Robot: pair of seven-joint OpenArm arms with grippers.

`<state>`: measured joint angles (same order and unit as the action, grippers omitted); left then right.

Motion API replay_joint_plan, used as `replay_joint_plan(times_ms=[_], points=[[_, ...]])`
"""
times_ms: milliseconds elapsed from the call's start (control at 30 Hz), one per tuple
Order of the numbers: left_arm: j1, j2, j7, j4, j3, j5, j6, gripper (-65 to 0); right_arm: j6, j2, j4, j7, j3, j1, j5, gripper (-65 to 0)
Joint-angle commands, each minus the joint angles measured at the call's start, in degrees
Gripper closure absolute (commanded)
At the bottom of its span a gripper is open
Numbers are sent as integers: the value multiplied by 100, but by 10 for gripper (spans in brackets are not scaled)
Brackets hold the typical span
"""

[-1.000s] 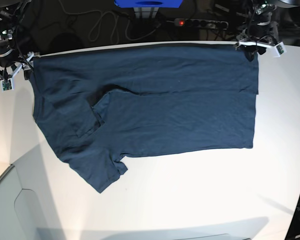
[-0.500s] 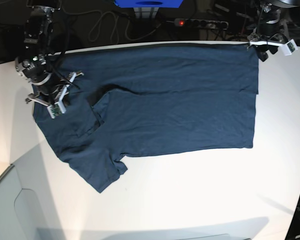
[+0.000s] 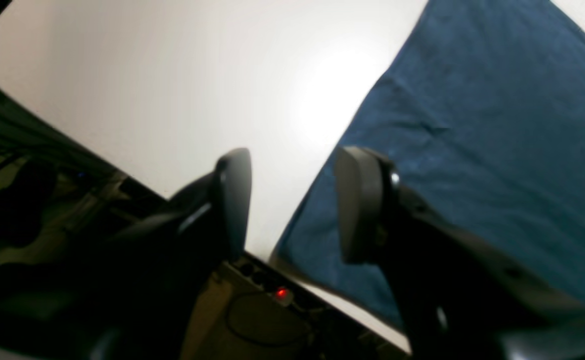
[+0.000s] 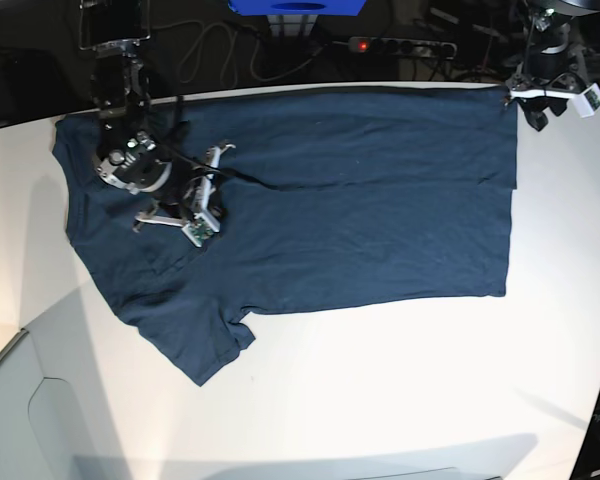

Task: Fold the T-shirt properly
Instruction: 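Release the shirt and move both grippers down to the shirt's side edges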

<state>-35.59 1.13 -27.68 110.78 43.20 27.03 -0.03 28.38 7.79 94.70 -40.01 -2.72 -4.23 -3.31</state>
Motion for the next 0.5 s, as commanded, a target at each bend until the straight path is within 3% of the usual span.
replay_joint_plan(times_ms=[0,233,467], points=[[-49,-47,126,100,36,27,-1,-272,32,34,109,84,-75,111,28,-8],[162,-47,144,100,36,27,-1,-273,32,43,135,84,-207,498,28,-8],[847,-64,126,188,344,27,-1,-273,32,43,214,76,1059,946,28,-10]])
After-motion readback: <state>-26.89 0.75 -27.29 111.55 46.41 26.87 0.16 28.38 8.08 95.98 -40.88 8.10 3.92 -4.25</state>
